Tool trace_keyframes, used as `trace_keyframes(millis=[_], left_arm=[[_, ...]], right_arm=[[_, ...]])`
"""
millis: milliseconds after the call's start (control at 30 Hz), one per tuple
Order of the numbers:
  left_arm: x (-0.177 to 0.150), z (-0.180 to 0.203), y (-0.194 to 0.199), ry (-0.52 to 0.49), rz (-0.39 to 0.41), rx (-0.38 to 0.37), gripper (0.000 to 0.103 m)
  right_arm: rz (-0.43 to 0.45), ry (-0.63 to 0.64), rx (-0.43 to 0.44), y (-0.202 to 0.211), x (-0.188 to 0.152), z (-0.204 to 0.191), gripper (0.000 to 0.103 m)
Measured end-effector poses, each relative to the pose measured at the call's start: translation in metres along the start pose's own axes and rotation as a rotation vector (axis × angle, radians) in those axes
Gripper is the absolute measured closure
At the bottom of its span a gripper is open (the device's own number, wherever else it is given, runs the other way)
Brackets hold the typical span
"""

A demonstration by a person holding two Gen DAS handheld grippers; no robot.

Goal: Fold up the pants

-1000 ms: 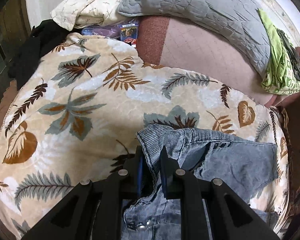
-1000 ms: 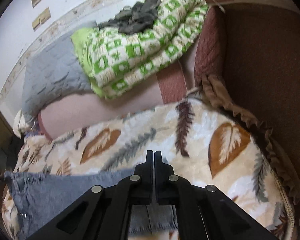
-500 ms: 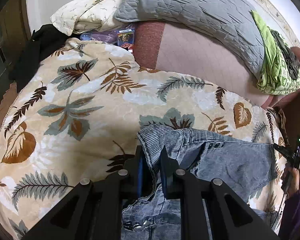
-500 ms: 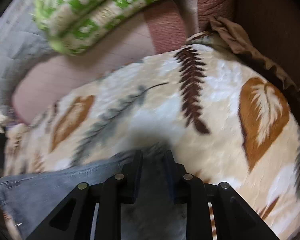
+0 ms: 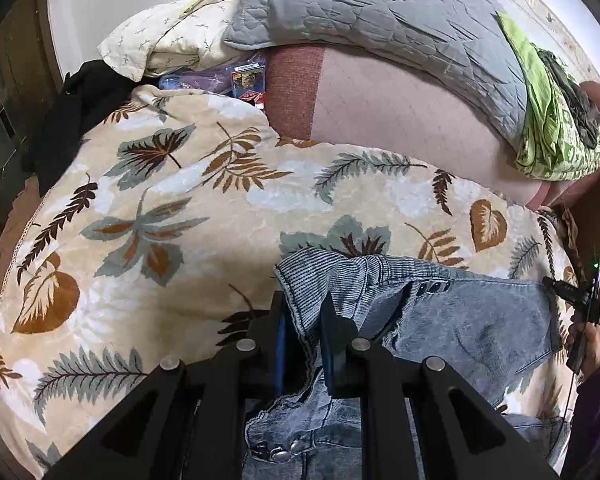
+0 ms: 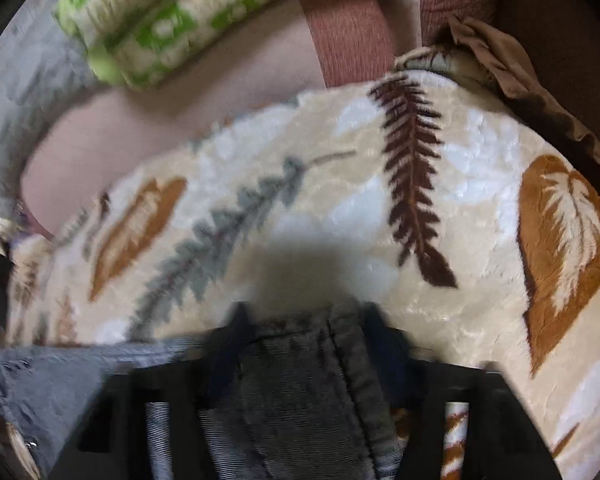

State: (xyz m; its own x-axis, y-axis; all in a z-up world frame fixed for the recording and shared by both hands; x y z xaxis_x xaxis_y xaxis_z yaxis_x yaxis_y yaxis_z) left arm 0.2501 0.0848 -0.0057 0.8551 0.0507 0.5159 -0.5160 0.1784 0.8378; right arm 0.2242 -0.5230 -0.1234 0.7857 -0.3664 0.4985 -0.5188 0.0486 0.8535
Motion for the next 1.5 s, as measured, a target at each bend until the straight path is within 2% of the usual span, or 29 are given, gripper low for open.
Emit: trace_keyframes(millis=[33, 67, 133, 300, 400, 500, 600, 667, 800, 867, 967, 1033, 1100, 1200, 1267, 1300, 1333, 1367, 1400, 1500], left_arm=[[-0.001, -0.001, 0.002, 0.004, -0.002, -0.005, 0.088], [-0.001, -0.001, 0.004, 0.006, -0.003, -0.007, 0.088], [-0.003, -0.002, 0.010, 0.013, -0.001, -0.014, 0.088], [-0.017, -0.004, 0.040, 0.032, 0.017, -0.054, 0.088], [-0.036, -0.008, 0.067, 0.027, 0.039, -0.070, 0.088], [-0.065, -0.016, 0.095, 0.031, 0.063, -0.080, 0.088], [-0.102, -0.032, 0.121, 0.048, 0.074, -0.095, 0.088], [-0.133, -0.046, 0.135, 0.061, 0.076, -0.106, 0.088], [-0.194, -0.075, 0.136, 0.052, 0.041, -0.060, 0.088], [-0.229, -0.097, 0.124, 0.073, -0.018, -0.024, 0.088], [-0.269, -0.127, 0.105, 0.105, -0.114, 0.044, 0.088], [-0.285, -0.141, 0.105, 0.120, -0.131, 0.074, 0.088], [-0.287, -0.145, 0.110, 0.123, -0.127, 0.079, 0.088], [-0.278, -0.132, 0.125, 0.091, -0.089, 0.071, 0.088], [-0.268, -0.111, 0.132, 0.055, -0.052, 0.045, 0.088], [-0.264, -0.101, 0.133, 0.038, -0.040, 0.033, 0.088], [-0.259, -0.083, 0.133, 0.009, -0.025, 0.015, 0.088], [-0.257, -0.070, 0.131, -0.013, -0.018, 0.008, 0.088], [-0.254, -0.058, 0.128, -0.036, -0.011, 0.003, 0.088], [-0.249, -0.012, 0.112, -0.114, 0.002, -0.031, 0.087]], right_arm=[[0.015, -0.014, 0.027, 0.006, 0.001, 0.000, 0.081], [0.045, -0.026, 0.047, 0.017, 0.001, 0.002, 0.085], [0.099, -0.030, 0.072, 0.042, 0.000, 0.003, 0.089], [0.207, -0.017, 0.161, 0.118, -0.015, -0.001, 0.089], [0.271, 0.021, 0.180, 0.172, -0.040, -0.005, 0.089], [0.337, 0.030, 0.204, 0.232, -0.083, 0.005, 0.089], [0.373, 0.024, 0.212, 0.275, -0.125, 0.014, 0.089], [0.384, 0.023, 0.206, 0.302, -0.169, 0.027, 0.089], [0.327, 0.013, 0.191, 0.312, -0.247, 0.050, 0.089], [0.214, 0.012, 0.219, 0.294, -0.300, 0.060, 0.089], [0.036, -0.002, 0.287, 0.262, -0.360, 0.070, 0.087], [-0.022, -0.028, 0.298, 0.253, -0.386, 0.078, 0.086], [-0.031, -0.084, 0.333, 0.252, -0.395, 0.088, 0.084], [0.042, -0.121, 0.355, 0.266, -0.379, 0.095, 0.083], [0.082, -0.116, 0.355, 0.275, -0.368, 0.094, 0.075], [0.111, -0.114, 0.352, 0.281, -0.359, 0.093, 0.062], [0.140, -0.116, 0.343, 0.285, -0.350, 0.092, 0.041], [0.162, -0.122, 0.330, 0.287, -0.341, 0.091, 0.027], [0.183, -0.136, 0.319, 0.287, -0.332, 0.091, 0.026], [0.195, -0.192, 0.356, 0.278, -0.309, 0.088, 0.026]])
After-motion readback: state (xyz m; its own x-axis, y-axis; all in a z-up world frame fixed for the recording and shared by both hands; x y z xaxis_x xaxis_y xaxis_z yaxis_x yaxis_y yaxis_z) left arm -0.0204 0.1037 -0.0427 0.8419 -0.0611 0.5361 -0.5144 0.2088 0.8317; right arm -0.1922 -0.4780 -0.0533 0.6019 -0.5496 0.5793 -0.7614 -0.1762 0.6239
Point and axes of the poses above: each gripper's, at about its wrist camera, not at the fingertips, and y roughly against the way its jaws point, z to its right, x to its top, the point moved 6 cm from there along -y, roughly the way its jaws point, and after that the axes turned 4 degrees about y, right-handed, at the moved point
